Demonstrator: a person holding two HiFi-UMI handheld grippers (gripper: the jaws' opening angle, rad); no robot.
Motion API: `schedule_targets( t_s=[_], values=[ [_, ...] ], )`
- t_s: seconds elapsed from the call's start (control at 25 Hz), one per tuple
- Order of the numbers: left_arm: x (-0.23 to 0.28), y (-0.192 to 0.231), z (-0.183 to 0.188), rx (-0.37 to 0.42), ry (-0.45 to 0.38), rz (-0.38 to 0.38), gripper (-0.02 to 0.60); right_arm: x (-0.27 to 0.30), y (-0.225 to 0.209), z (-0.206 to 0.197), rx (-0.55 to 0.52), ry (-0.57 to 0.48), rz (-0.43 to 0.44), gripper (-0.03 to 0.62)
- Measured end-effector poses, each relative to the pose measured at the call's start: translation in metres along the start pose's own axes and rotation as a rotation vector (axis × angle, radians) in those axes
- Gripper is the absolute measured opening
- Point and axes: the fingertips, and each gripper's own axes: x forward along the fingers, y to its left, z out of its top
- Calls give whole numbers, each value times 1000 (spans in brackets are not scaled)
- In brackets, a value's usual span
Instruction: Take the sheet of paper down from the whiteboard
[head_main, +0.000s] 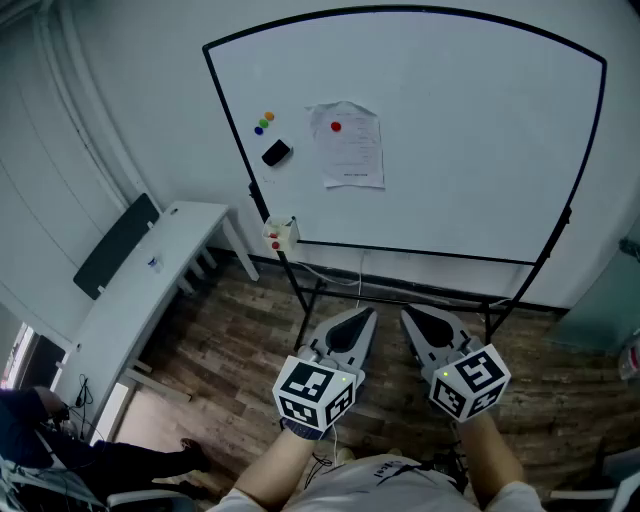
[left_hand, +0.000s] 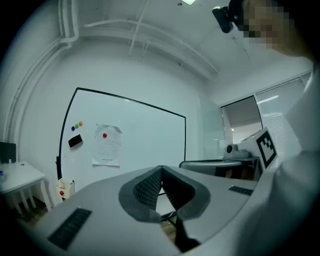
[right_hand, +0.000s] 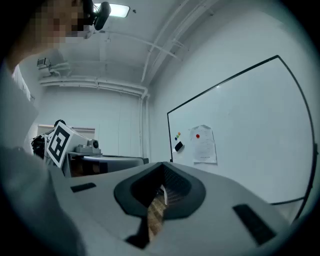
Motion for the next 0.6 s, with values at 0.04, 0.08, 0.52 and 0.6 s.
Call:
schedule_targets(
  t_s=[0.04, 0.08, 0.52, 0.6],
  values=[
    [2, -1, 0, -3, -3, 2, 13, 0, -2, 0, -2, 0, 6, 12],
    [3, -2, 0, -6, -5, 4, 12, 0, -3, 1, -3, 0, 10, 12],
    [9, -12, 1, -9, -6, 34, 12, -21, -25, 10, 24, -41, 29, 14],
    [12, -7, 6, -1, -15, 64, 12, -27, -39, 18, 45, -73, 22, 14]
  ],
)
